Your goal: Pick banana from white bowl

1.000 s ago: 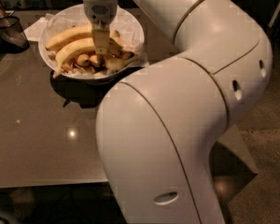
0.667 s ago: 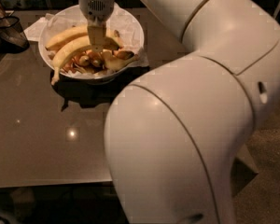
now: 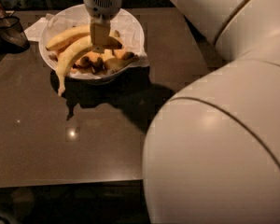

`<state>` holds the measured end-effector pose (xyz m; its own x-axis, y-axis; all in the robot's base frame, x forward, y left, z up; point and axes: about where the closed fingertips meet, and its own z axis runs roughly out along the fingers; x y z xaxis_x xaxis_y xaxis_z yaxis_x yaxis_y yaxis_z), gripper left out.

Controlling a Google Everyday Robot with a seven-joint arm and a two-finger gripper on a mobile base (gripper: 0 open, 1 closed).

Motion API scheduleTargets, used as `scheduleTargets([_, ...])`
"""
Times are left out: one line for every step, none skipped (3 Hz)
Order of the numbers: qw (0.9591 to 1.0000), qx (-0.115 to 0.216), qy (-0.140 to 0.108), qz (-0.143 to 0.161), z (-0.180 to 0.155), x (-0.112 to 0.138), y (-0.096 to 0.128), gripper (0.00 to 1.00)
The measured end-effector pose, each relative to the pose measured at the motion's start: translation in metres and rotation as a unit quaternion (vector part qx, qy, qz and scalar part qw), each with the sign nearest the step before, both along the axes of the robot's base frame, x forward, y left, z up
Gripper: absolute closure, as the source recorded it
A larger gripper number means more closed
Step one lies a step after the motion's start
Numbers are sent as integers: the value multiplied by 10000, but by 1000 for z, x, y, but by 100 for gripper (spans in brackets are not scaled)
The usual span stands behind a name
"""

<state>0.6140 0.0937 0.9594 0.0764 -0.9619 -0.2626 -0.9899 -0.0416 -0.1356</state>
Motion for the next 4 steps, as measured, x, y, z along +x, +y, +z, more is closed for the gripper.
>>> scheduleTargets([9998,200,60,-3,9,-19,-1,100])
scheduleTargets([9994,316,104,18,16,-32,0,100])
scheduleTargets([9989,432,160,51,22,-38,1,100])
scheduleTargets([9985,514,142,155,31,-52,4,100])
